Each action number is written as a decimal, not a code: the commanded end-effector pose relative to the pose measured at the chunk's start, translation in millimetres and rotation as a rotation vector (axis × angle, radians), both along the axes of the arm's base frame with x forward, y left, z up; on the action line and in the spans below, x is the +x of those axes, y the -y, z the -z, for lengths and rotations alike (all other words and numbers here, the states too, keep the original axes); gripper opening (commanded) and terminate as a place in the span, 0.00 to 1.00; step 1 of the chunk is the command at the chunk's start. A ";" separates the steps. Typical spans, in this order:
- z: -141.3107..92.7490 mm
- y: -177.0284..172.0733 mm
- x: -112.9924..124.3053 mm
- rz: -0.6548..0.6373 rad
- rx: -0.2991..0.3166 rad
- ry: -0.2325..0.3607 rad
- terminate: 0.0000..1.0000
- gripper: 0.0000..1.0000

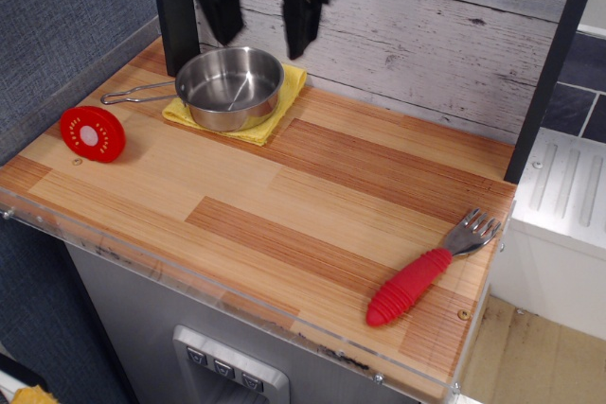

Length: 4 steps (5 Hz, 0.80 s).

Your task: Place the pot on the cloth.

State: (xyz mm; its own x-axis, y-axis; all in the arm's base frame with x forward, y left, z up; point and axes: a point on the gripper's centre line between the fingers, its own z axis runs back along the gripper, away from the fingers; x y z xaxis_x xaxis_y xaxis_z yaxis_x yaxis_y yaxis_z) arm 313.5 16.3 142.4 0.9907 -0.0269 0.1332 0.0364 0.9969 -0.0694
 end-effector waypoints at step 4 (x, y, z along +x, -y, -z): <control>-29.9 14.4 -20.0 0.101 0.062 0.109 1.00 1.00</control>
